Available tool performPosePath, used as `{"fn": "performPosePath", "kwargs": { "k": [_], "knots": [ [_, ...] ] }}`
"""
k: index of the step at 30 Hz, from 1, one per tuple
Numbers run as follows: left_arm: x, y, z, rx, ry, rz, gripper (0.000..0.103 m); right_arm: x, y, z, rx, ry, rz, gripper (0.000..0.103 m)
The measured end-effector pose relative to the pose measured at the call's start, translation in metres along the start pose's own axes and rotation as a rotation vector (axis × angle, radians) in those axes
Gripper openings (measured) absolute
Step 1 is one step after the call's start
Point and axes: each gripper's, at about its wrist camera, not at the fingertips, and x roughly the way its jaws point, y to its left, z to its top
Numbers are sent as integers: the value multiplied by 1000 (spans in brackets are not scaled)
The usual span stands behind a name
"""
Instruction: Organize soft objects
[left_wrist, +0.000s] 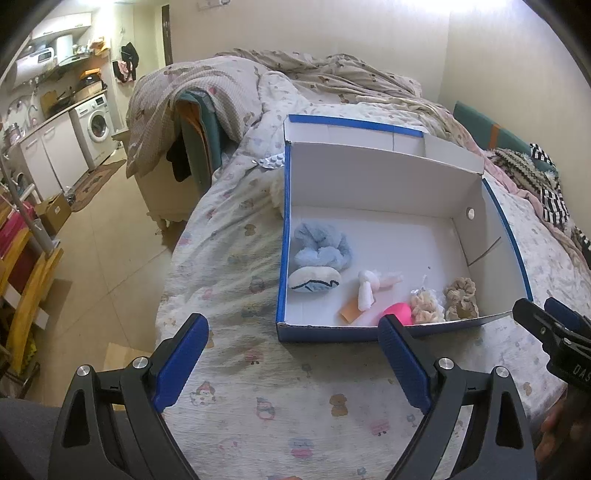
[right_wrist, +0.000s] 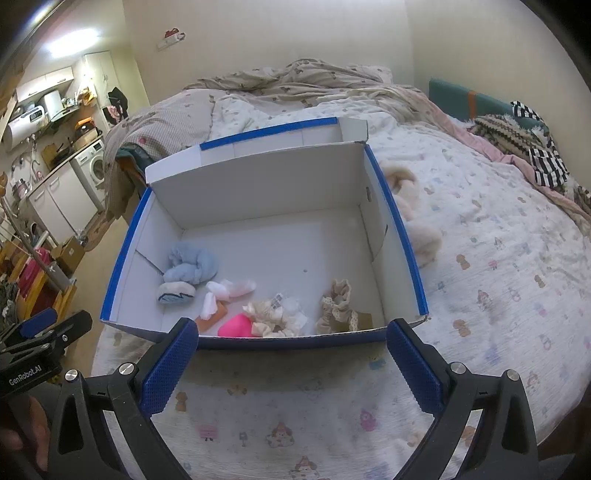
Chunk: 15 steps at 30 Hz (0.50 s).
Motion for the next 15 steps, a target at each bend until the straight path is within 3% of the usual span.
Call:
{"fn": "performPosePath", "kwargs": {
  "k": [15],
  "knots": [
    [1,0,1,-1,5,-7,92,-2,2,1,-4,-7,-2,103]
  ]
}}
